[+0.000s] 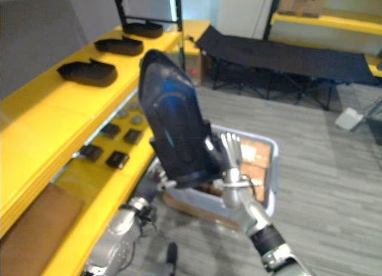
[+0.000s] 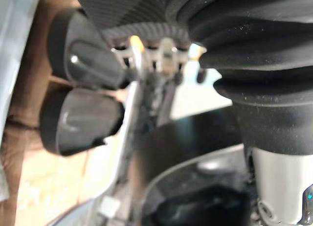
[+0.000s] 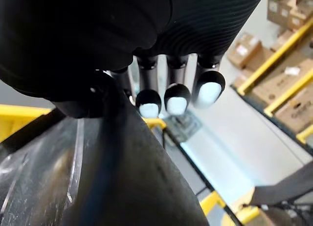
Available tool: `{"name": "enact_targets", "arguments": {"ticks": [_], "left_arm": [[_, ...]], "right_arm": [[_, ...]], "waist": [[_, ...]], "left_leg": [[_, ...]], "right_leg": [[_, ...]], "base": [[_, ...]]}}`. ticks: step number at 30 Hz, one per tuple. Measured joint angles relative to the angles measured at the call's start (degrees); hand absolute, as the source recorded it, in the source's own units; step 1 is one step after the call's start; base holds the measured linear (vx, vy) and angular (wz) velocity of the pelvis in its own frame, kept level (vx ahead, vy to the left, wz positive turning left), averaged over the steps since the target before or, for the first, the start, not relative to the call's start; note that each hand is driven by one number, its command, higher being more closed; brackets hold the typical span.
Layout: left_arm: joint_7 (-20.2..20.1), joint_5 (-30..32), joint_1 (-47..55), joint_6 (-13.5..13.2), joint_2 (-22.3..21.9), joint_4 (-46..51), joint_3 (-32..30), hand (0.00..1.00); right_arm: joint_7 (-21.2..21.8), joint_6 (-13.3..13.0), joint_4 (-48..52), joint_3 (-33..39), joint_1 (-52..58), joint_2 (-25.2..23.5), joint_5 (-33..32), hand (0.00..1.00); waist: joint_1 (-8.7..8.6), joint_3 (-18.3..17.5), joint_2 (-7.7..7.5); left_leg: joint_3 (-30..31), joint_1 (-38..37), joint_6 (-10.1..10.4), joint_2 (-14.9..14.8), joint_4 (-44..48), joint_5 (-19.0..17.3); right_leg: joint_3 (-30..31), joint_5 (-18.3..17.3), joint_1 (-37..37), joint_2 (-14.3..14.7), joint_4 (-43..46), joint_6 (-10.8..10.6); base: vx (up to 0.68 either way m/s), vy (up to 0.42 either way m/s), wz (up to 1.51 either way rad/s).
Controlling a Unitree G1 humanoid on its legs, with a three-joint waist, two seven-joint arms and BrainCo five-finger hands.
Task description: Walk over and take plastic housings, then place them on the shelf
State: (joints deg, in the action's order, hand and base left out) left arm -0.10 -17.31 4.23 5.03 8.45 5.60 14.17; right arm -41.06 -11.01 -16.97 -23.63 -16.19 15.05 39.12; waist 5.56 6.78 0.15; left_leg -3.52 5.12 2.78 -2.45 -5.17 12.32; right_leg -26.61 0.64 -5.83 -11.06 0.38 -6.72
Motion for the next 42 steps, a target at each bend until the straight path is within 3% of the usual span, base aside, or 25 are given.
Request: {"name": "enact_targets", "arguments": {"ticks": [12, 20, 21, 28, 34, 42], "left_arm": [[-0.02, -0.43, 0.03, -0.02, 0.0, -0.25, -0.02, 0.0], [-0.06, -3.14, -0.01, 1.33, 1.51, -4.61, 1.95, 0.0], [-0.03, -3.35, -0.04, 1.33, 1.77, -4.61, 2.17, 1.0], [1.47, -5.53, -0.12, 1.31, 2.18, -4.61, 2.42, 1.0], [5.83, -12.12, -0.12, 0.34, 1.68, -6.43, 2.87, 1.0], [8.06, -22.99, -0.11, -1.35, 0.51, -8.2, 2.33, 1.0]], "right_arm": [[1.4, -2.58, -0.39, -1.91, 2.57, 0.07, 2.3, 1.0], [1.35, -2.78, -2.0, -4.2, 3.94, 0.22, 3.58, 1.0], [1.32, -2.78, -2.0, -4.3, 4.09, 0.36, 3.58, 1.0], [1.37, -2.78, -2.0, -4.78, 4.12, 0.41, 3.95, 1.0], [1.08, -2.8, -2.0, -6.73, 4.36, -0.31, 4.44, 1.0], [0.67, -2.8, -1.99, -6.82, 4.83, -2.16, 4.47, 1.0]], "waist": [[-0.12, -0.63, 0.36], [-0.04, -2.11, -1.09], [-0.05, -2.15, -1.15], [-0.06, -2.41, -1.29], [-0.06, -3.37, -1.61], [-0.14, -3.6, -1.85]], "left_leg": [[-0.03, -0.16, 0.25, -0.53, -0.02, -0.21], [-0.08, -0.12, 0.15, -0.83, -0.01, -0.33], [-0.1, -0.13, 0.16, -0.84, 0.0, -0.33], [-0.11, -0.13, 0.38, -0.92, 0.0, -0.38], [-0.12, -0.13, 0.63, -1.01, 0.0, -0.57], [-0.13, -0.15, 0.77, -1.38, 0.0, -0.67]], "right_leg": [[0.18, -0.01, -0.02, 0.11, -0.08, -0.1], [1.3, 0.07, -0.07, 0.28, -1.02, -0.16], [1.35, 0.08, -0.06, 0.3, -1.07, -0.16], [1.41, 0.23, -0.1, 0.4, -1.32, -0.21], [1.42, 0.4, -0.26, 0.59, -1.8, -0.09], [1.42, 0.38, -0.27, 0.95, -1.93, -0.11]], "base": [[0.0, 0.0, 0.0], [0.0, -0.011, -0.02], [0.0, 0.0, 0.0], [0.0, 0.0, 0.0], [0.0, 0.0, 0.0], [0.0, 0.0, 0.0]]}}
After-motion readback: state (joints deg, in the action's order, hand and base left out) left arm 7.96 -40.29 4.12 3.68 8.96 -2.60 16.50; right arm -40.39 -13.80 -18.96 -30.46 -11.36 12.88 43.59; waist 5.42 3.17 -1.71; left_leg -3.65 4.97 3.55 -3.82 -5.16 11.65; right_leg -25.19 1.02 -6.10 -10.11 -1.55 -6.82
